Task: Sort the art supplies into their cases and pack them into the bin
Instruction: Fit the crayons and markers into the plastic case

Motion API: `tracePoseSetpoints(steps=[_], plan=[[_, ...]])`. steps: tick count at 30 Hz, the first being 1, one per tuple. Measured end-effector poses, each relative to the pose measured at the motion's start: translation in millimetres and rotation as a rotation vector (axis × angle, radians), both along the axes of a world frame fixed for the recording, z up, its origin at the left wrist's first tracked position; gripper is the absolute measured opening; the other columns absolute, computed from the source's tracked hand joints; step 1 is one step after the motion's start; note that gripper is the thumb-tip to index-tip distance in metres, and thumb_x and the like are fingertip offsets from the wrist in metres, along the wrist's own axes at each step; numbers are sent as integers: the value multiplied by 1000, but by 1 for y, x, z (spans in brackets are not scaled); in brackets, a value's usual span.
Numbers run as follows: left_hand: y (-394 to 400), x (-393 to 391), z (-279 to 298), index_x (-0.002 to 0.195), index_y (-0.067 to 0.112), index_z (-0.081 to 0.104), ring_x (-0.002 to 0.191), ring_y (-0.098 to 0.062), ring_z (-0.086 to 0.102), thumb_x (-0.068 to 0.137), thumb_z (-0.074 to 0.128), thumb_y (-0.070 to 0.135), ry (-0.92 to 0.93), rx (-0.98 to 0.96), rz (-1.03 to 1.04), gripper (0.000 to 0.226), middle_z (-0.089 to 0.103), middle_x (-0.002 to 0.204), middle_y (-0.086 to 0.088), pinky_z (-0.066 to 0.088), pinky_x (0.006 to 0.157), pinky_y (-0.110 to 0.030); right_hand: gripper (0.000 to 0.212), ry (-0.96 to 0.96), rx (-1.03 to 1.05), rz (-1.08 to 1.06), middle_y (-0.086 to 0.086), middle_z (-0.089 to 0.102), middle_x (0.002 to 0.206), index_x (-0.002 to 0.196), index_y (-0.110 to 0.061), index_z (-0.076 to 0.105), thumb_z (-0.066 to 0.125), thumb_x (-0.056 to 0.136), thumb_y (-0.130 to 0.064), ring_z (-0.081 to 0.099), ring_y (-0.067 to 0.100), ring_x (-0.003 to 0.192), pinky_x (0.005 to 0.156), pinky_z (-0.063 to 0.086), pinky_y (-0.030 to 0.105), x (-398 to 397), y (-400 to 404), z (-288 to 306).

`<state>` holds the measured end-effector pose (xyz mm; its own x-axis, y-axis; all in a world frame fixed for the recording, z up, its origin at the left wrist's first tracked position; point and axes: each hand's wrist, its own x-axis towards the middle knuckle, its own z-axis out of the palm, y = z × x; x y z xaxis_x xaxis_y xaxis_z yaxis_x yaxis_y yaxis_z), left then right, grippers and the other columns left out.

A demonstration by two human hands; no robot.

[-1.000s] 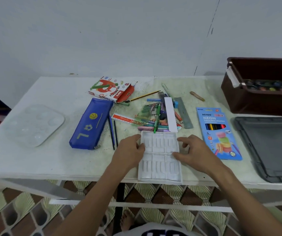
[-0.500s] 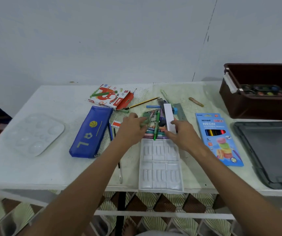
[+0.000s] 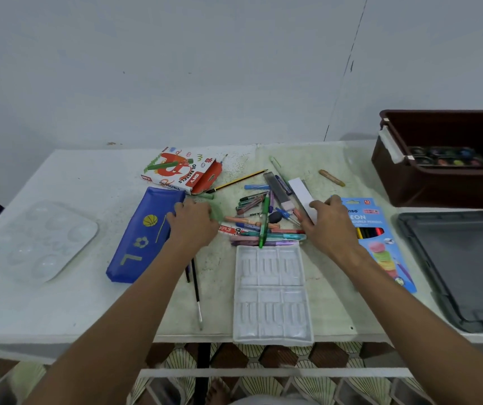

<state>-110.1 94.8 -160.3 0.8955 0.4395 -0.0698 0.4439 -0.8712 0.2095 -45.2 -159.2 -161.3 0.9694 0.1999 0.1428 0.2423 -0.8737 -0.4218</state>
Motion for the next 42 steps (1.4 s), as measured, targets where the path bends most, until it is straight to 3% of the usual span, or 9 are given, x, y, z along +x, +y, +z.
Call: tracePoseSetpoints(steps=[5,10,13,17,23,29,34,38,42], plan=[[-12,31,11,127,20,58,116,-28,49,90,56,43,-42,-162,-206,44,49,129,-11,45,96,-42,24,79,41,322,15,57,104,112,-11,69,59,90,-16,57,29,93,75,41,27,15,37,14],[-11,52,13,123,12,64,64,-13,55,95,46,13,-28,-272,-317,34,67,113,-14,42,57,-22,24,70,-28,480,11,61,113,110,-14,70,65,87,-21,57,28,101,86,42,31,38,72,17],[-5,61,12,127,15,61,87,-19,61,98,49,19,-5,-262,-350,32,66,119,-12,47,77,-25,17,81,-140,572,11,64,103,100,-12,72,62,86,-14,56,31,95,85,46,39,41,83,16],[-4,74,10,129,18,60,107,-26,59,97,53,27,42,-243,-402,34,63,124,-10,45,94,-36,22,84,-92,543,15,65,98,102,-5,73,60,85,-4,61,31,90,81,49,37,41,85,12],[1,74,5,100,14,75,67,-4,56,88,67,22,-13,-427,-362,16,72,91,-3,43,61,-18,23,52,-70,489,15,57,107,109,-10,72,63,87,-11,56,29,96,84,45,31,46,85,-1],[12,50,23,95,14,72,81,-12,65,87,68,21,-277,-637,-146,12,68,82,5,52,75,-25,19,-20,68,461,9,60,104,105,-9,71,65,88,-14,55,24,94,81,42,27,33,72,6],[7,-5,48,96,12,68,77,-15,72,87,63,6,-435,-922,-20,11,74,84,-5,59,70,-27,7,123,257,349,-1,63,77,87,-14,72,69,85,-20,55,11,66,60,42,19,-21,48,32],[-13,-42,42,95,14,72,70,-18,70,89,59,6,-321,-966,-9,16,73,75,-4,59,65,-32,7,393,337,305,-3,66,66,75,-19,71,74,79,-23,54,6,55,54,44,20,-65,36,29],[-29,-58,21,116,17,66,63,-20,65,90,61,16,-93,-827,-115,26,70,72,-6,59,65,-36,18,480,356,194,-2,67,71,93,-15,70,74,79,-25,57,6,57,52,44,15,-86,43,18]])
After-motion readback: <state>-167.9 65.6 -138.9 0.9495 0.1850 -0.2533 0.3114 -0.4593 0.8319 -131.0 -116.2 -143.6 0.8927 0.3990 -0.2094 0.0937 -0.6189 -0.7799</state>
